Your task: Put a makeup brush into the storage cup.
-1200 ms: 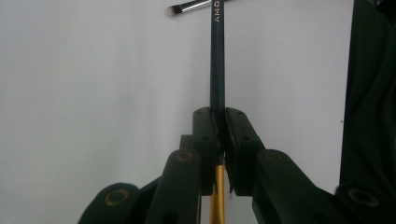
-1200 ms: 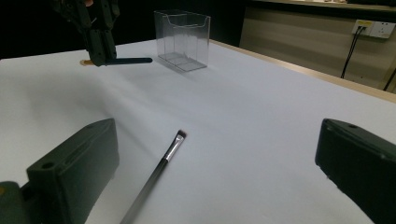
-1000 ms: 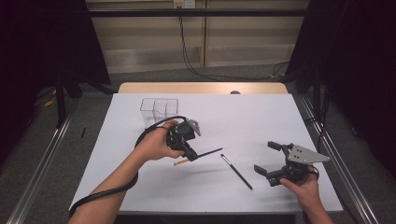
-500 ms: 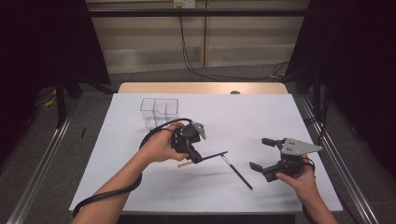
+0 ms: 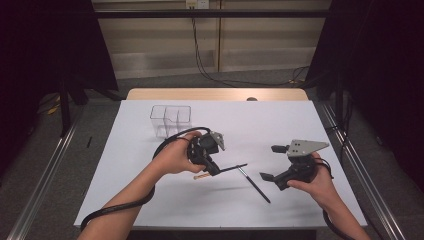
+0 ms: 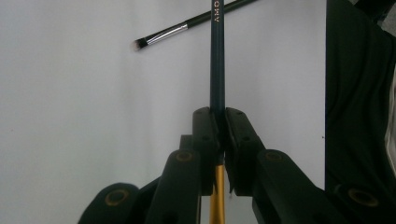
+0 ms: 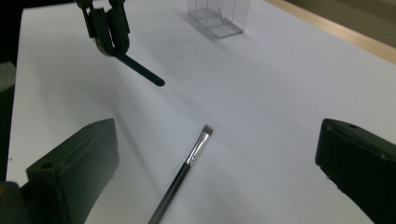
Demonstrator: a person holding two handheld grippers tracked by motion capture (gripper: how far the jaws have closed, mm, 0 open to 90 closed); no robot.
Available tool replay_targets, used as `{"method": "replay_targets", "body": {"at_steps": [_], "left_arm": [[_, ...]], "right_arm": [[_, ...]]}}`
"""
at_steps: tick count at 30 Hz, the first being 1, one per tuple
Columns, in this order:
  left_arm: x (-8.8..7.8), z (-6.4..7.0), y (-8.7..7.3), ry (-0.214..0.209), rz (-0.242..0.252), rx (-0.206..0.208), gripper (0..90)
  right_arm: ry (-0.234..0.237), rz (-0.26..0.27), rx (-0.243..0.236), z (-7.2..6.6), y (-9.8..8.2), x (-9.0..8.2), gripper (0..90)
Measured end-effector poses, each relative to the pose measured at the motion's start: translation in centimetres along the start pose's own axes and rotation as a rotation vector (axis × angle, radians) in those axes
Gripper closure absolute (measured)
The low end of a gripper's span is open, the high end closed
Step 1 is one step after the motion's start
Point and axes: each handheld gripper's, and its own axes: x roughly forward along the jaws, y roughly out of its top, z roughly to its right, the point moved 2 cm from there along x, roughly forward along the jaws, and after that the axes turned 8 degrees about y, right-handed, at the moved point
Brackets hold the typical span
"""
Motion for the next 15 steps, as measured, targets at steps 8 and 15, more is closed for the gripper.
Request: {"method": "replay_targets", "body": {"at_steps": [8,15], "left_arm": [[0.1,0.1,0.3,-0.004,-0.003,0.006,83.7],[0.2,0.1,0.6,-0.006,-0.010,0.017,83.6]], "right_arm": [[0.018,-0.125,0.012,0.1,1.0,0.9,0.0],[0.053,-0.194,0.014,0.0,1.8,1.7,0.0]]}}
